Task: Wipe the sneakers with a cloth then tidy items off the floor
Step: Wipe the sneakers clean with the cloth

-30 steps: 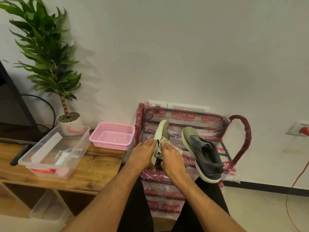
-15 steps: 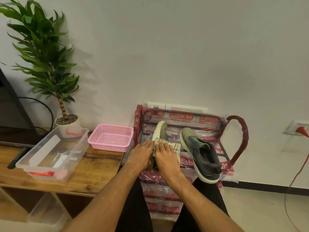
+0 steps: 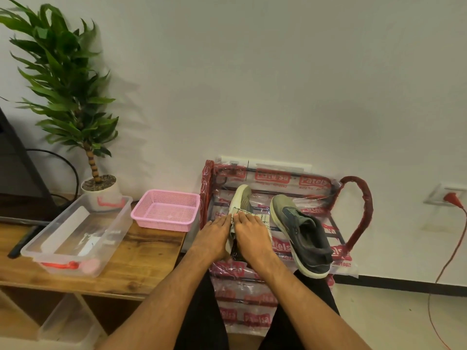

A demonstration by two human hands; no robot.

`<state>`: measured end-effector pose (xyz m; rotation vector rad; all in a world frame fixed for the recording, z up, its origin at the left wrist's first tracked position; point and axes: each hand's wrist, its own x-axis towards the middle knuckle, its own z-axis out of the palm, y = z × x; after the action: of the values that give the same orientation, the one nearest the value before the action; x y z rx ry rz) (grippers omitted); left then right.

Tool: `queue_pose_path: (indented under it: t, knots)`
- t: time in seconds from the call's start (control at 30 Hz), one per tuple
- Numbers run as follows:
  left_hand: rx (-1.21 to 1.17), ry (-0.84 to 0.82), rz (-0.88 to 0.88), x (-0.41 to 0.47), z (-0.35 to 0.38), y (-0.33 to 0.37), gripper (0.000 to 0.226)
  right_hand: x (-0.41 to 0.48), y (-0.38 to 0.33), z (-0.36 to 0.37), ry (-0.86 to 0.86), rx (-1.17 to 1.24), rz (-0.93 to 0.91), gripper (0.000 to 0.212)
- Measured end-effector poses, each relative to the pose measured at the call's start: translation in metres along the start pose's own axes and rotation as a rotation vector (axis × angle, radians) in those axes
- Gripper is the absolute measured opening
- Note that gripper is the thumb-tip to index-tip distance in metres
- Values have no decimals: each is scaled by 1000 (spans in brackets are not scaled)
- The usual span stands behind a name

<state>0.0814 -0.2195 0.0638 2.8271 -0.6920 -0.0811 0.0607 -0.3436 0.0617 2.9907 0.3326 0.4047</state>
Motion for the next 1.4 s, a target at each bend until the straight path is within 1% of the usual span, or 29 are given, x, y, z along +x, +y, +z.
queue_pose_path:
  t: [0.07, 0.13, 0.27, 0.37, 0.47, 0.53, 0.63, 0.7, 0.83, 0.93, 1.0, 1.1, 1.27, 1.4]
  knots:
    - [-2, 3, -10, -1, -2, 1, 117, 15, 3, -4, -9, -11, -4, 52]
    - [6, 7, -21, -2, -3, 1, 113, 27, 4, -5, -21, -43, -11, 46]
    - [13, 3, -30, -3, -5, 1, 109, 48, 9, -1, -30, -105, -13, 46]
    - [15, 10, -27, -2, -5, -1, 113, 63, 9, -2, -34, -91, 6, 45]
    - [5, 17, -19, -3, -4, -3, 119, 76, 10, -3, -26, -57, 48, 43]
    - [8, 19, -14, -3, -3, -4, 119, 84, 12, -5, -18, -16, 94, 41]
    - [-1, 14, -11, -5, -1, -4, 118, 93, 20, -7, 20, 116, 171, 38]
    - [-3, 3, -13, -5, -2, -4, 120, 91, 25, -11, 18, 199, 178, 37]
    - [-4, -9, -17, -3, -6, -3, 122, 64, 21, -19, 3, 224, 155, 40]
    - [-19, 3, -29, -5, -6, 0, 114, 34, 7, -18, 30, 196, 106, 40]
    - [-28, 6, -29, -5, -4, 3, 113, 21, 3, -17, 36, 231, 122, 42]
    - [-51, 4, -16, -3, -1, 7, 120, 7, 7, -20, 13, 305, 176, 42]
    - [-46, -27, -5, -2, -6, 0, 124, -20, -3, -22, 43, 380, 151, 59]
    - [-26, -16, 8, -5, -9, -3, 112, -41, -9, -25, 34, 380, 74, 67]
